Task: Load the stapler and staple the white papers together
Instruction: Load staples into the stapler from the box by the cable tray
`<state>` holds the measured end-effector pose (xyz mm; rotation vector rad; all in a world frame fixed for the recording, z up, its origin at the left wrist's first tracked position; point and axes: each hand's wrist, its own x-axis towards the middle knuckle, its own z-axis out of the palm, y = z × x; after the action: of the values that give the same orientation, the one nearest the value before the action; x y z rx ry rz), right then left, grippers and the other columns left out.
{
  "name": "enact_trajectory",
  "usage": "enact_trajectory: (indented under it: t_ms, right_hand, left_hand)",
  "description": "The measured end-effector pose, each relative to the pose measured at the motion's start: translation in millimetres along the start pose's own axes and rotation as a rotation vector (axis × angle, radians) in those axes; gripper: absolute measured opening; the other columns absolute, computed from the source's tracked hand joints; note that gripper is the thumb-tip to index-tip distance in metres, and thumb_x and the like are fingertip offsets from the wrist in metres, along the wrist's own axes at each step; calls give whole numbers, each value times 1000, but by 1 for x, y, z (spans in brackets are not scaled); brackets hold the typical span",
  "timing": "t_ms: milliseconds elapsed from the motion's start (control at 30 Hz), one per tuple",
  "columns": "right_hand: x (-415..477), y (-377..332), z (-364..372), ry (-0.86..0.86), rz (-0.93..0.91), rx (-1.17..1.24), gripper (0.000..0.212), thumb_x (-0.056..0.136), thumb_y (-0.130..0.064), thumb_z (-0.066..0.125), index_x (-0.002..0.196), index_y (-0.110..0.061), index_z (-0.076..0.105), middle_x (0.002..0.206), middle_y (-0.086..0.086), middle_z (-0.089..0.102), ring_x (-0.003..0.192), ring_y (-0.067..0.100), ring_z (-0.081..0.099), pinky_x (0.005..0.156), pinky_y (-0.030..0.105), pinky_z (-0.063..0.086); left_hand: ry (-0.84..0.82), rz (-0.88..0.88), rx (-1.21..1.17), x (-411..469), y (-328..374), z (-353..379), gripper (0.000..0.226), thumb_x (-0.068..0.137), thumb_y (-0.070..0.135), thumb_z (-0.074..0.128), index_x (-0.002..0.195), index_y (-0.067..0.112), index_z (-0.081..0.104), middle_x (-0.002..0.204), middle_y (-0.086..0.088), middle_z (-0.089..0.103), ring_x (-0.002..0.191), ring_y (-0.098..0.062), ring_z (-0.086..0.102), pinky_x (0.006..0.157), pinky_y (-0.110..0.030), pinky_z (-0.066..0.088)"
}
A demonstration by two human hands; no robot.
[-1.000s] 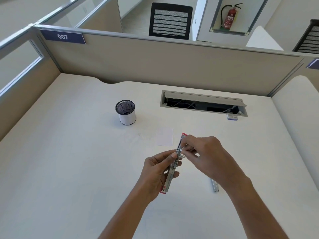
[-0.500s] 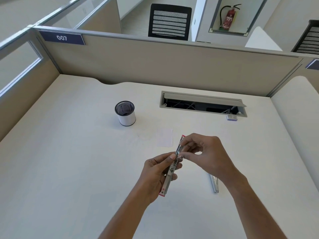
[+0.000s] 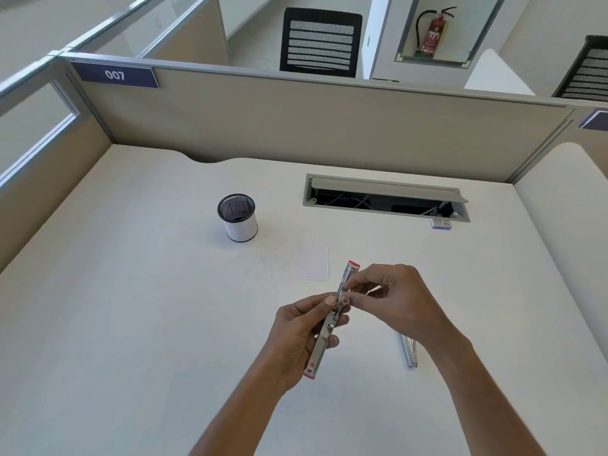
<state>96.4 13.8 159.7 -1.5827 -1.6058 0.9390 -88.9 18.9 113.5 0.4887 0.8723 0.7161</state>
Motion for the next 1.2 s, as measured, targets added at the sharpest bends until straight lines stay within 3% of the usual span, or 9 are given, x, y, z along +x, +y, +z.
enact_trajectory:
  t_ms: [167,467,733,867,1067,1200]
  right_hand:
    - [3,-3,-3,-74,58,18,9,78,-12,86,80,-16,78,77,-2,77,75,15,74,73,19,57]
    - [1,0,5,27,130,93,18,73,-13,89,80,-17,73,76,-1,76,73,15,74,71,21,57]
    - [2,6,9,161,329,310,41,75,-10,88,106,-20,63,90,2,72,75,24,74,86,55,60]
    - [2,6,14,209,313,284,35,78,-10,84,106,-25,69,101,1,72,78,26,75,86,54,60]
    - [2,6,21,274,294,279,24,81,-10,81,99,-24,75,92,1,77,75,22,77,86,50,62]
    - [-1,5,24,271,316,411,24,85,-5,78,105,-19,75,101,9,76,81,23,76,86,43,63]
  left_hand:
    - [-9,-1,-5,-2,-1,0,26,91,14,70,111,-2,76,100,-21,73,78,-21,68,55,-27,50]
    - [-22,9,-7,-3,3,2,31,88,15,72,112,-3,75,100,-20,72,77,-20,68,55,-27,49]
    - [-23,-4,-20,-5,1,5,27,89,14,70,109,-2,76,99,-20,74,76,-21,69,54,-27,48]
    - [-17,-7,-16,-5,1,7,23,90,14,70,107,0,78,102,-22,74,78,-21,69,54,-26,48]
    - [-3,-9,-28,-6,1,8,22,92,14,69,106,0,78,102,-22,74,78,-21,69,54,-26,48]
    - [5,-3,-36,-6,2,8,21,91,14,69,104,0,79,101,-22,74,79,-22,69,54,-27,48]
